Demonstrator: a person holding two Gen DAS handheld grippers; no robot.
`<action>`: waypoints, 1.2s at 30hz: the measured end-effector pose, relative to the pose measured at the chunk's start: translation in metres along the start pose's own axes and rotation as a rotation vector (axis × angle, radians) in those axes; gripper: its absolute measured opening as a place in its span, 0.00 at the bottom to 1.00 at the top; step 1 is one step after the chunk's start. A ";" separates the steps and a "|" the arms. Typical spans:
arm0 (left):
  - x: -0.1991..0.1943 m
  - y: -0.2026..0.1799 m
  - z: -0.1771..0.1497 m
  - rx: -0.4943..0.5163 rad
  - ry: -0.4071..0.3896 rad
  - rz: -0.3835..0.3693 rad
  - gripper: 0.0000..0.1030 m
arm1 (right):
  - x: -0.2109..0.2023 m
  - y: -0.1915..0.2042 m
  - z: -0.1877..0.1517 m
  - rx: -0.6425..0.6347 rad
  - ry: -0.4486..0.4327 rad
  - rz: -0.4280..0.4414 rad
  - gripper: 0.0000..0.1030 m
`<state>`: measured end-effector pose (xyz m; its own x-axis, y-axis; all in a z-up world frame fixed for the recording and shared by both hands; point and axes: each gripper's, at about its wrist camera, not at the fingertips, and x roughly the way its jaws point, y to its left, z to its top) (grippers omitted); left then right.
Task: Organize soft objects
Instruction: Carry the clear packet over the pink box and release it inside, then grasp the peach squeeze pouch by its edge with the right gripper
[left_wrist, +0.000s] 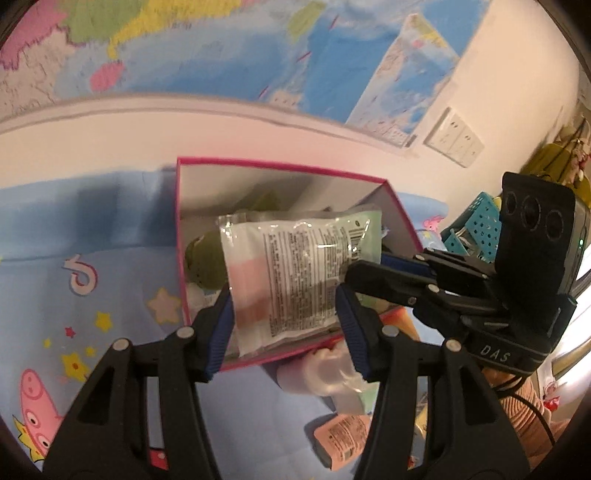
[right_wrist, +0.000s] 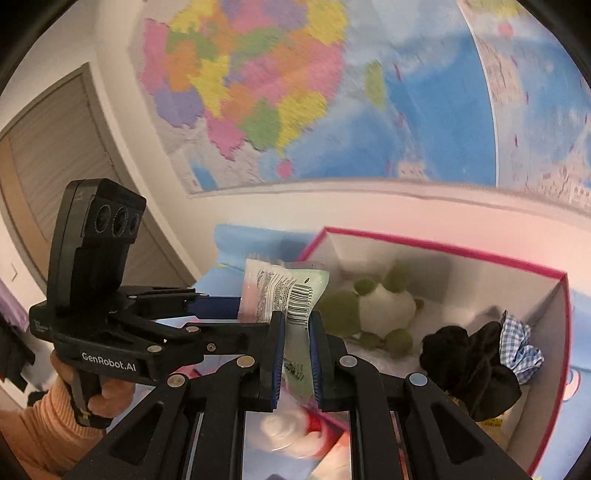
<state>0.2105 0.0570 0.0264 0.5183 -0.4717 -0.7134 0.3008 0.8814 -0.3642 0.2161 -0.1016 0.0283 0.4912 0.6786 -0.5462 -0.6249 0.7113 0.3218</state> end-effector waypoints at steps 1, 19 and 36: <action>0.005 0.002 0.000 -0.005 0.014 0.005 0.55 | 0.003 -0.002 -0.001 0.005 0.009 -0.003 0.13; -0.023 0.002 -0.021 -0.021 -0.084 0.056 0.55 | -0.017 -0.028 -0.029 0.118 0.098 -0.081 0.47; -0.023 -0.057 -0.134 0.157 0.020 -0.062 0.58 | -0.095 0.014 -0.119 0.053 0.116 0.058 0.47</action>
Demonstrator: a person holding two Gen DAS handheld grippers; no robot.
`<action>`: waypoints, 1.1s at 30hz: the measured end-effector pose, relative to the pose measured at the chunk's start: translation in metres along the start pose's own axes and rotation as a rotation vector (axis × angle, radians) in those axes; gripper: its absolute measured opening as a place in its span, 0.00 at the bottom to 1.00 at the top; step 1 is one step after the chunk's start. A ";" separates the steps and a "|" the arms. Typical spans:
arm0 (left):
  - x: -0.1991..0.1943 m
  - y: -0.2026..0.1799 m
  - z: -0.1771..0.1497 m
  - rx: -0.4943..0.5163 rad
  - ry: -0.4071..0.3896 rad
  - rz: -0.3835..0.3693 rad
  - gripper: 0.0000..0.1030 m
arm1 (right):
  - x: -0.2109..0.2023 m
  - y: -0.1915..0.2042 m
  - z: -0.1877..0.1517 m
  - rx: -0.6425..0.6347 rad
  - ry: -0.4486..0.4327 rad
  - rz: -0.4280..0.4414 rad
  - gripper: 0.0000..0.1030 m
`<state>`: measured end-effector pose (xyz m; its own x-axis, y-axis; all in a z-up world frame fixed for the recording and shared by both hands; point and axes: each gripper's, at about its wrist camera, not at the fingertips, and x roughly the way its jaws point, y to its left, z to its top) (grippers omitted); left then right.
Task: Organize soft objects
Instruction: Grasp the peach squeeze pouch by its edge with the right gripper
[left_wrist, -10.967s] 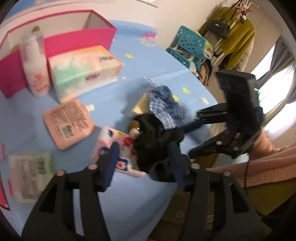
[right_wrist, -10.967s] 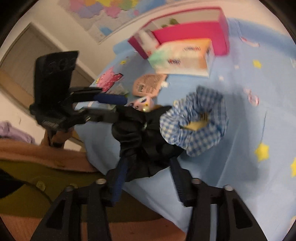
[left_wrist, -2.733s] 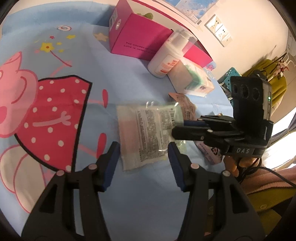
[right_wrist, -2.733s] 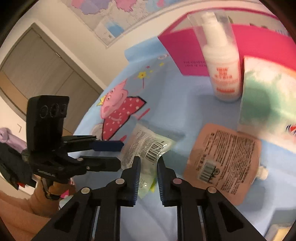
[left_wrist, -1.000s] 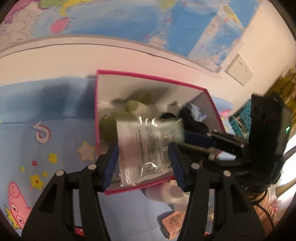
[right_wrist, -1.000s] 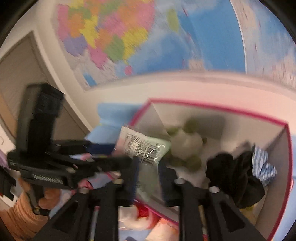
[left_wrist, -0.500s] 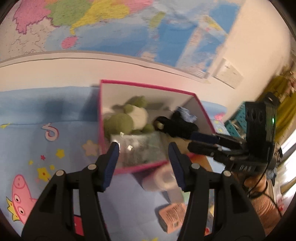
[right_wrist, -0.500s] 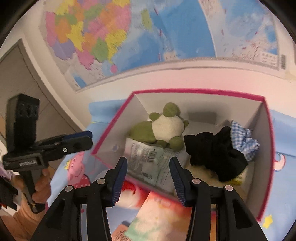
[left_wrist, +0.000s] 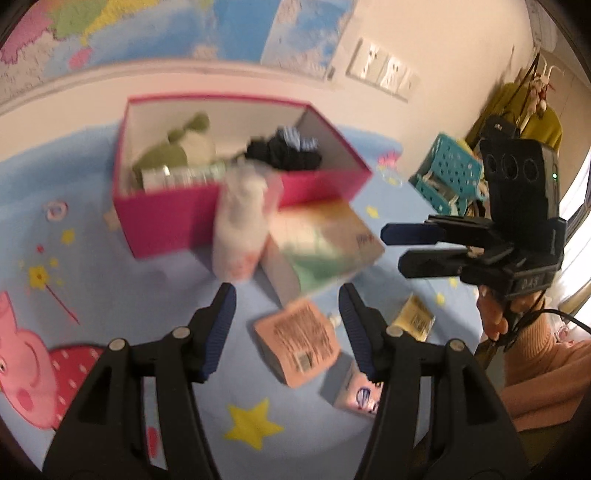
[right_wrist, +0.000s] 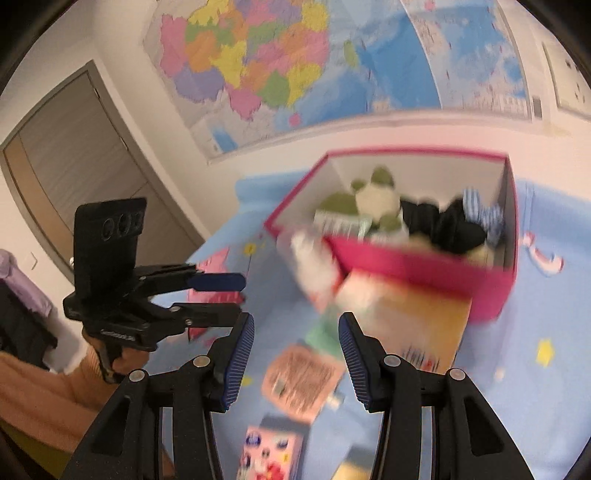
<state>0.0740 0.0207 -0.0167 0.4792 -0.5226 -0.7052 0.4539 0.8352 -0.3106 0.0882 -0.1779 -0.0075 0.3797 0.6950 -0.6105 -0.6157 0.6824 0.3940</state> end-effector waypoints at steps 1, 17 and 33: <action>0.004 -0.001 -0.004 -0.006 0.016 -0.010 0.58 | 0.005 -0.001 -0.008 0.006 0.023 -0.003 0.47; 0.050 -0.004 -0.051 -0.054 0.150 0.012 0.44 | 0.064 -0.014 -0.053 0.119 0.145 -0.094 0.47; 0.050 -0.008 -0.047 -0.037 0.160 0.013 0.29 | 0.049 -0.023 -0.056 0.168 0.053 -0.070 0.42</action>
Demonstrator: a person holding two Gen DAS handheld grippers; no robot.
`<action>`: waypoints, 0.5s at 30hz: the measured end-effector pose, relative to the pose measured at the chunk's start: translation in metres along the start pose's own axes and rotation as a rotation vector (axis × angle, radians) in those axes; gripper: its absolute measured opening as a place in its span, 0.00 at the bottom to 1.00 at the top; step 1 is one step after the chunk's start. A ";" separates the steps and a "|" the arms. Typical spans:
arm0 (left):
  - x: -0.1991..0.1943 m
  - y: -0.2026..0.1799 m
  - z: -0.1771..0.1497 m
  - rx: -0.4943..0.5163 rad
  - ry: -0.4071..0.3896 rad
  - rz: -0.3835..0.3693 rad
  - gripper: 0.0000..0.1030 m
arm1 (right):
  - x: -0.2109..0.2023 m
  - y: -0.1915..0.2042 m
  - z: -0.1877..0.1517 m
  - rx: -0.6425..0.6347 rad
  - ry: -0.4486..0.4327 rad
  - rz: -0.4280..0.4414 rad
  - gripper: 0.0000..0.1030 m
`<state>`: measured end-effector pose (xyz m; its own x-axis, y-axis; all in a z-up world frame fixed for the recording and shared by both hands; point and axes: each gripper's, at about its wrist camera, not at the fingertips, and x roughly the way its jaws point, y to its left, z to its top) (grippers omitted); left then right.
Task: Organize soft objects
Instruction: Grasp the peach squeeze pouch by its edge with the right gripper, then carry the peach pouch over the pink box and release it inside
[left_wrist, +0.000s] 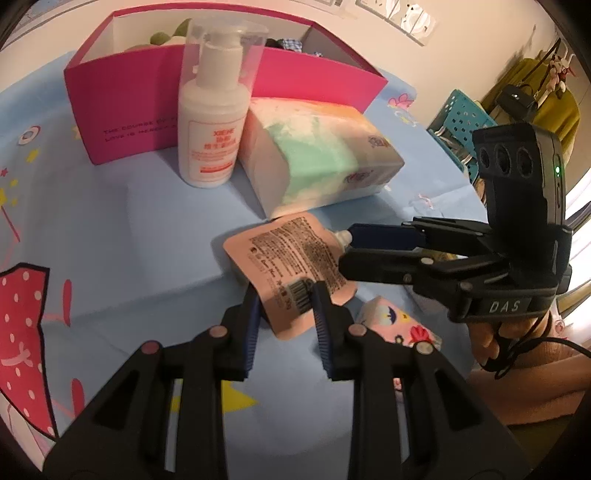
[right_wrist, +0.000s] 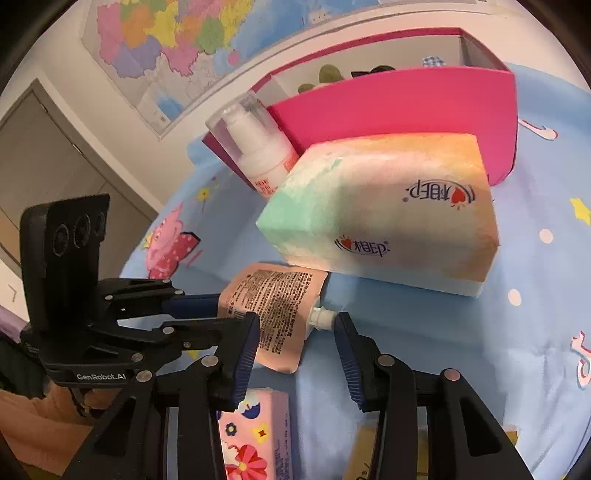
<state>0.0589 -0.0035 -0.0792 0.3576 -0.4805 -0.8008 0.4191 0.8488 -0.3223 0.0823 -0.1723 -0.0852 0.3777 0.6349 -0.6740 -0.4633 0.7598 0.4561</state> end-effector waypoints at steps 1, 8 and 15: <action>-0.002 0.000 0.000 0.004 -0.005 -0.002 0.29 | -0.002 0.000 0.001 -0.003 -0.005 0.001 0.41; -0.031 -0.019 0.007 0.064 -0.068 -0.019 0.29 | -0.035 0.009 0.006 -0.035 -0.071 0.007 0.41; -0.055 -0.040 0.045 0.131 -0.152 -0.011 0.29 | -0.071 0.012 0.031 -0.070 -0.174 -0.016 0.41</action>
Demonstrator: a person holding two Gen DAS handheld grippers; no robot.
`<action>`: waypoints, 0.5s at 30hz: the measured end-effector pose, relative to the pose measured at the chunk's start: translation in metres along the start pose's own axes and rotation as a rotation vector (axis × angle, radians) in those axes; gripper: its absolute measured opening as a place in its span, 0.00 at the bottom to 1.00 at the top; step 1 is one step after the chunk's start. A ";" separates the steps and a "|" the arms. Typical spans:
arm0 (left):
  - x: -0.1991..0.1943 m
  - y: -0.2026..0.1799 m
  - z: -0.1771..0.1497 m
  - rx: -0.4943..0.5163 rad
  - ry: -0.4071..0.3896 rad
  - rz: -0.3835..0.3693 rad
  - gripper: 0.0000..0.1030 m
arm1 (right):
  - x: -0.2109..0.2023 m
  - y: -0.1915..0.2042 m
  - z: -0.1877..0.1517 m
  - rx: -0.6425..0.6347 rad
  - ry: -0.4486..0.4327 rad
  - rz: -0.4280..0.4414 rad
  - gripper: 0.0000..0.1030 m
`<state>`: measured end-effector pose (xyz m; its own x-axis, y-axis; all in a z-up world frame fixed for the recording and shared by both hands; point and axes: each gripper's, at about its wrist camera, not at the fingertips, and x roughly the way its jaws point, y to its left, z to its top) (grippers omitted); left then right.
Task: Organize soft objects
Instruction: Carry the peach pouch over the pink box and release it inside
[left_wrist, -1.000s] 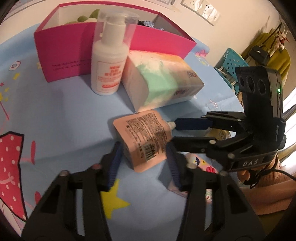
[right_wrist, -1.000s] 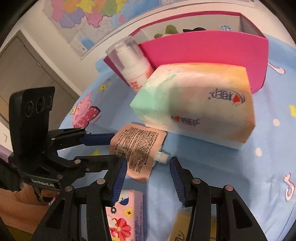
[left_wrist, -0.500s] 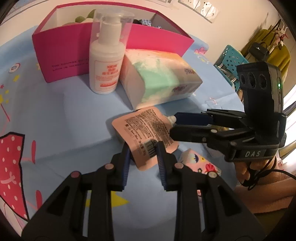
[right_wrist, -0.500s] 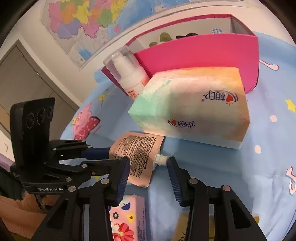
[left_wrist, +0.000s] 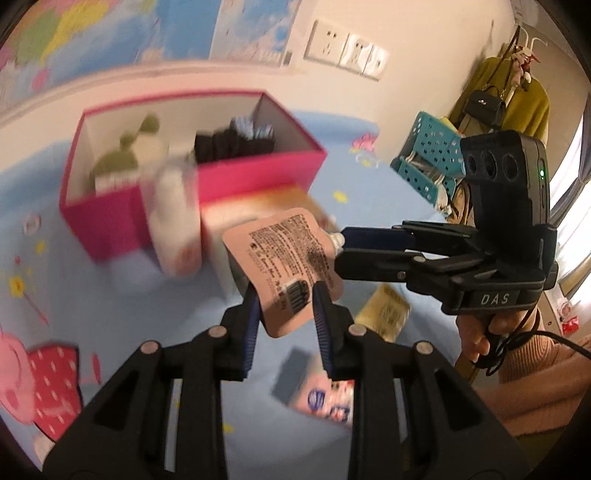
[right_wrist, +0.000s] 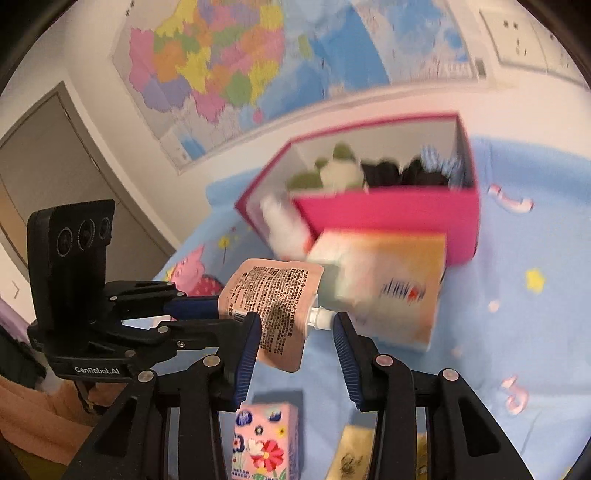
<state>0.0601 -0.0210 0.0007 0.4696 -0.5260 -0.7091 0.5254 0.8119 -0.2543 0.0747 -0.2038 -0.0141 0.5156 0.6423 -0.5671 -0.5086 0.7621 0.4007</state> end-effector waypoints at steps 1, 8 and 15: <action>0.000 -0.001 0.009 0.009 -0.008 0.003 0.29 | -0.003 -0.001 0.005 -0.003 -0.011 -0.004 0.41; 0.014 -0.001 0.062 0.045 -0.050 0.040 0.29 | -0.007 -0.021 0.041 -0.003 -0.076 -0.038 0.41; 0.038 0.027 0.100 -0.013 -0.040 0.066 0.29 | 0.009 -0.040 0.074 0.012 -0.097 -0.034 0.41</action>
<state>0.1632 -0.0448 0.0330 0.5311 -0.4805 -0.6979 0.4835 0.8483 -0.2161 0.1506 -0.2221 0.0184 0.5971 0.6206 -0.5082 -0.4816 0.7840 0.3915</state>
